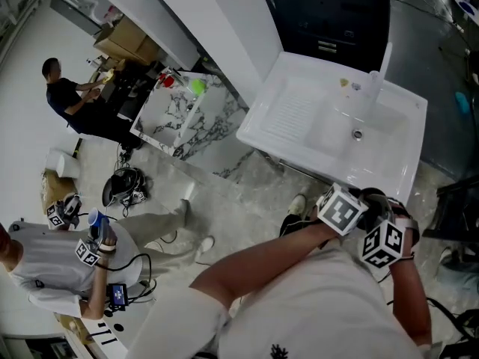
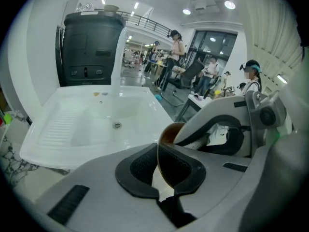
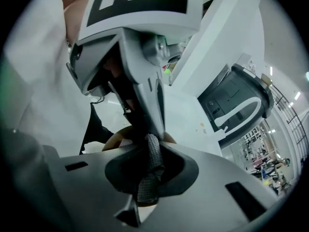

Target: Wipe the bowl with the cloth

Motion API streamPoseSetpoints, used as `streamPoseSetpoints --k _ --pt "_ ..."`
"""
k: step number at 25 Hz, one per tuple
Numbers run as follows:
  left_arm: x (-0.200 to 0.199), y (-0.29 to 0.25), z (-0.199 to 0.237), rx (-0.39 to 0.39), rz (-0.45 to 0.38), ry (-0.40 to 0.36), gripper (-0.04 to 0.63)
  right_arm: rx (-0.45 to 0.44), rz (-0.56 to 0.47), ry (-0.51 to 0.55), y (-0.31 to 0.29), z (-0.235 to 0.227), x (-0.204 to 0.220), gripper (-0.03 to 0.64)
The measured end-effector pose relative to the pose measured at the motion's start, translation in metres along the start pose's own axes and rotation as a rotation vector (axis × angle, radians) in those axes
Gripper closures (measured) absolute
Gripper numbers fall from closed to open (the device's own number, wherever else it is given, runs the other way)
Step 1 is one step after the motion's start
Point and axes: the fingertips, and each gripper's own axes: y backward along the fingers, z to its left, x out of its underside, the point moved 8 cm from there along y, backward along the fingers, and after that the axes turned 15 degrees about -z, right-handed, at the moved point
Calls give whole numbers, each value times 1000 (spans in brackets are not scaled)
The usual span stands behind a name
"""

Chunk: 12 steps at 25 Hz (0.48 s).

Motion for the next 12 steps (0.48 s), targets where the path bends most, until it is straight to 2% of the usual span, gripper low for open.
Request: streamPoseSetpoints --k 5,12 --pt "1 1 3 1 -25 -7 575 80 54 56 -2 -9 4 580" --pt "-2 6 11 -13 -44 1 575 18 106 15 -1 1 12 580"
